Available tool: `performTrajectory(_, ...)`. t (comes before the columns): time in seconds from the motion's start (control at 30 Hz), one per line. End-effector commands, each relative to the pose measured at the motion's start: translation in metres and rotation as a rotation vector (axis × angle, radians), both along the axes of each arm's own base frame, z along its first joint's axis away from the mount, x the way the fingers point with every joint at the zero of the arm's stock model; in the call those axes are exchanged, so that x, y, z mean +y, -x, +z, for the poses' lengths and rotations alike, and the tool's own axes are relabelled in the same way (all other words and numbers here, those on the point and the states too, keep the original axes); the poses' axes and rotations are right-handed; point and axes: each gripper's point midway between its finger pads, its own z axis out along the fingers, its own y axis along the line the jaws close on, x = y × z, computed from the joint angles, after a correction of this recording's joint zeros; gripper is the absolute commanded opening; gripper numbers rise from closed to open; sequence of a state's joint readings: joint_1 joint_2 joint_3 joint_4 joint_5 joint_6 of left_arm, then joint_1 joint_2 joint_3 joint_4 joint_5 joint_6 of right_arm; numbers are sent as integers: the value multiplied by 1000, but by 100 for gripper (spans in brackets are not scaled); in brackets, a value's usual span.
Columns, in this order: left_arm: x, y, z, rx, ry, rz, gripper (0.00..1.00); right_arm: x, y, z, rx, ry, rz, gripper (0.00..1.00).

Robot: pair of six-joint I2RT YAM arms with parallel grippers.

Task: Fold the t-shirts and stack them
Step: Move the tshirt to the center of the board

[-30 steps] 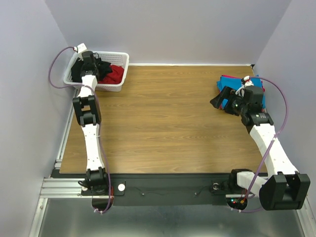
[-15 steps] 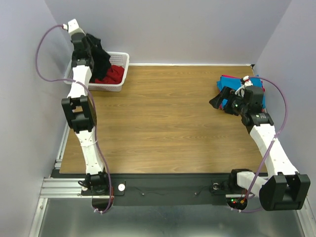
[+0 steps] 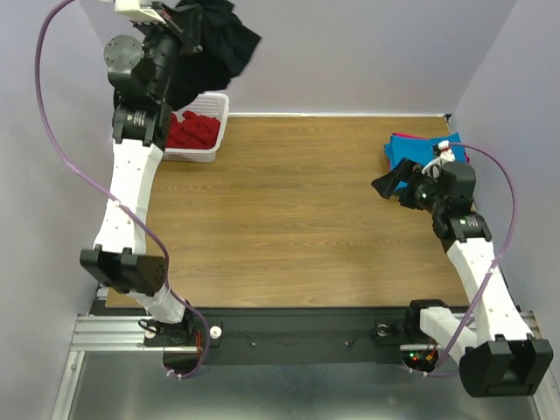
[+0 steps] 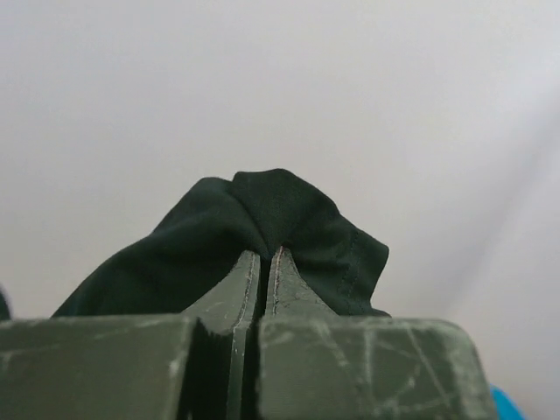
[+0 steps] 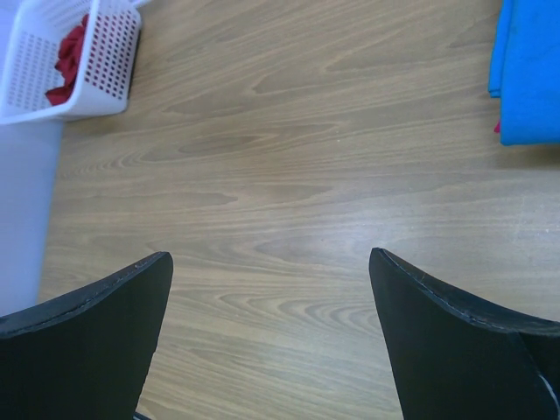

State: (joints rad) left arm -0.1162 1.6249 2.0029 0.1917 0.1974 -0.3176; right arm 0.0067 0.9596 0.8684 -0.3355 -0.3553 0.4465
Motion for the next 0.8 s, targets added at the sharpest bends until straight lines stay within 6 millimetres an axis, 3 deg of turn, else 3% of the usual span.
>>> performTrajectory(0.0, -42, 56, 29, -84, 16, -215, 0, -1, 10, 27, -93, -24, -24, 100)
performTrajectory(0.1, -70, 56, 5, -23, 7, -316, 0, -12, 18, 30, -92, 6, -83, 100)
performTrajectory(0.23, -103, 42, -55, 125, 3, -392, 0, -28, 26, 20, -37, 41, -169, 100)
performTrajectory(0.3, -109, 32, -83, 197, 9, -397, 38, -33, 27, 16, -14, 47, -202, 100)
performTrajectory(0.33, -110, 24, -111, 265, 8, -390, 98, -37, 26, 10, 14, 59, -227, 100)
performTrajectory(0.43, -102, 9, -171, 429, 15, -310, 99, -40, 26, -1, 62, 68, -247, 100)
performTrajectory(0.47, -98, 12, -180, 454, 21, -294, 99, -39, 24, -7, 84, 65, -240, 100)
performTrajectory(0.5, -96, 13, -213, 525, 20, -278, 99, -35, 24, -11, 98, 58, -219, 100)
performTrajectory(0.57, -88, 20, -240, 579, 34, -225, 99, -31, 24, -15, 111, 63, -184, 100)
performTrajectory(0.6, -87, 34, -237, 574, 60, -221, 99, -25, 24, -17, 122, 57, -146, 100)
performTrajectory(0.63, -83, 43, -275, 641, 54, -188, 99, -22, 25, -17, 120, 60, -120, 100)
performTrajectory(0.67, -82, 52, -285, 655, 60, -172, 99, -20, 25, -19, 123, 66, -98, 100)
performTrajectory(0.7, -78, 70, -279, 632, 77, -161, 99, -15, 25, -22, 131, 65, -72, 100)
performTrajectory(0.73, -75, 84, -316, 701, 68, -137, 99, -11, 25, -26, 142, 71, -59, 100)
performTrajectory(0.77, -75, 96, -327, 718, 77, -110, 99, 3, 27, -31, 153, 86, -13, 100)
